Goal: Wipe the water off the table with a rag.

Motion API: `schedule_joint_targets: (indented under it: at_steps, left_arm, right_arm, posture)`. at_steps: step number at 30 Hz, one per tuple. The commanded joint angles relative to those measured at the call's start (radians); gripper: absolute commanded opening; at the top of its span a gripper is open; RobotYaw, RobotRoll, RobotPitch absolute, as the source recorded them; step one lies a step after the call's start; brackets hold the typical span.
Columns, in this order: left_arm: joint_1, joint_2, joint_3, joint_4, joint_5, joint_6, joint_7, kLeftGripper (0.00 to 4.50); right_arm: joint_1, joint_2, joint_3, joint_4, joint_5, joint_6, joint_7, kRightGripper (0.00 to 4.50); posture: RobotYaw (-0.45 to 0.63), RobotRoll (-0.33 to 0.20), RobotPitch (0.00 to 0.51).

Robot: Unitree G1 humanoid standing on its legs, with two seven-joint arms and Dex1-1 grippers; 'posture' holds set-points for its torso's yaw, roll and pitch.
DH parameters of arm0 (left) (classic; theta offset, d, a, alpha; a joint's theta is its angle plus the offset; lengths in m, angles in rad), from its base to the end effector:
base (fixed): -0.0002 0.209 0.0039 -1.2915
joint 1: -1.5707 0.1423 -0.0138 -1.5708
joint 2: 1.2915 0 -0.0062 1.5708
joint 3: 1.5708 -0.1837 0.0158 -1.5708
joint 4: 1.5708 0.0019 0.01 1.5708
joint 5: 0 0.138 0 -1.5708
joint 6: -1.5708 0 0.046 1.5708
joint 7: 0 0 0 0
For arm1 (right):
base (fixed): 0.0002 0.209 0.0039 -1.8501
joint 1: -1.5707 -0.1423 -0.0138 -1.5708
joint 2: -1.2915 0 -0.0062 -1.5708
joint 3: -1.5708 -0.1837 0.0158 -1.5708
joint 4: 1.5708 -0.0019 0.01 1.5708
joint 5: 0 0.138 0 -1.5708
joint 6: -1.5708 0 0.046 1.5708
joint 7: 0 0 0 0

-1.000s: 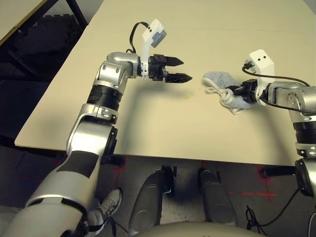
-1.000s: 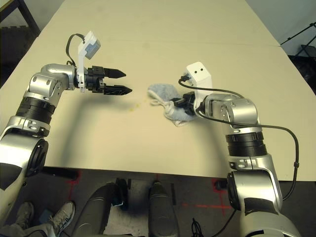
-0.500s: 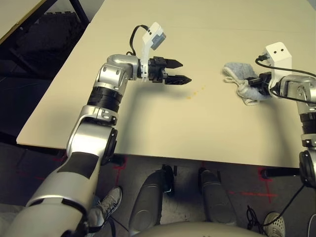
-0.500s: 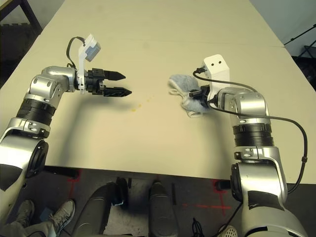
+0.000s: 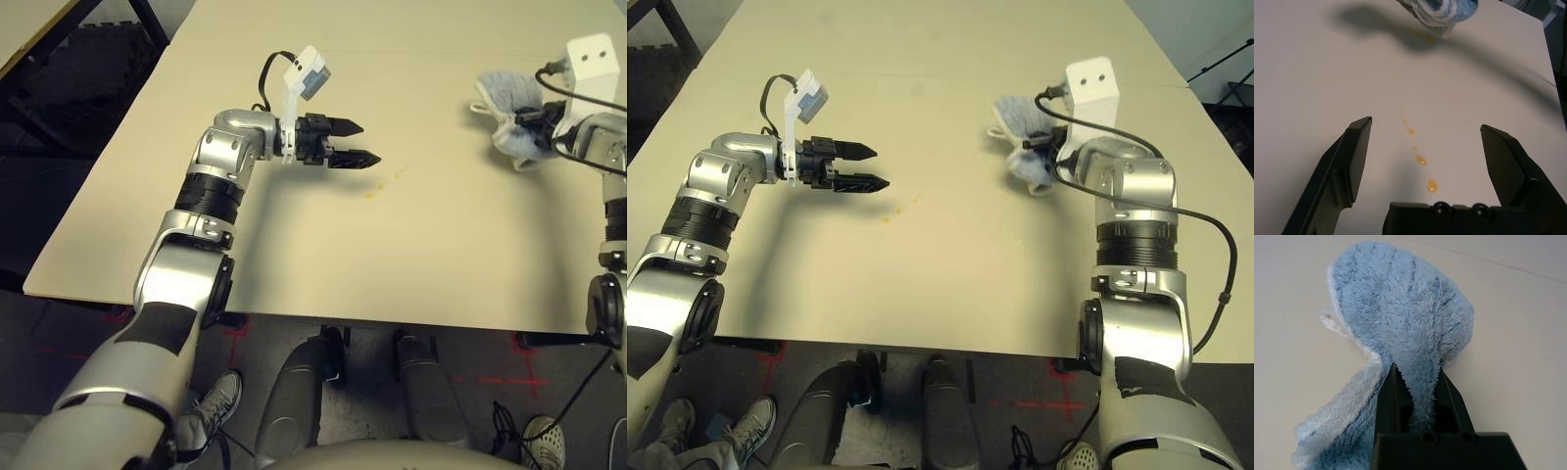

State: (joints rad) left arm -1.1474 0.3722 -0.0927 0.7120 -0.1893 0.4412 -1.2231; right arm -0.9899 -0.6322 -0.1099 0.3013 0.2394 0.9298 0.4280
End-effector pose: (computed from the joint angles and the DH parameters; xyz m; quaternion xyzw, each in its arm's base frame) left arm 0.3648 0.1630 0.2371 0.0895 0.0723 -0.5831 0.8042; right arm 0.3154 -0.2475 0.2665 -0.0675 0.1004 0.1054 0.9870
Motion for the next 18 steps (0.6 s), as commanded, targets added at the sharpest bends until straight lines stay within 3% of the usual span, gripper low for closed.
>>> schedule_joint_targets:
  at_steps: [1, 10, 18]
  left_arm:
    - [-0.041, 0.014, 0.028, 0.074, -0.005, -0.028, 0.005, 4.50]
    - [-0.115, 0.034, 0.074, 0.105, -0.069, 0.083, -0.064, 4.50]
    - [-0.093, 0.033, 0.054, 0.115, -0.042, 0.048, -0.063, 4.50]
  right_arm:
    - [0.040, 0.011, 0.042, -0.159, 0.080, 0.204, 0.067, 0.20]
    - [0.103, 0.143, 0.066, -0.472, 0.210, 0.530, 0.059, 0.20]
    - [0.090, 0.310, 0.050, -0.603, 0.258, 0.678, 0.018, 0.20]
  posture:
    - [-0.16, 0.000, 0.254]
    - [-0.16, 0.000, 0.246]
    - [-0.16, 0.000, 0.254]
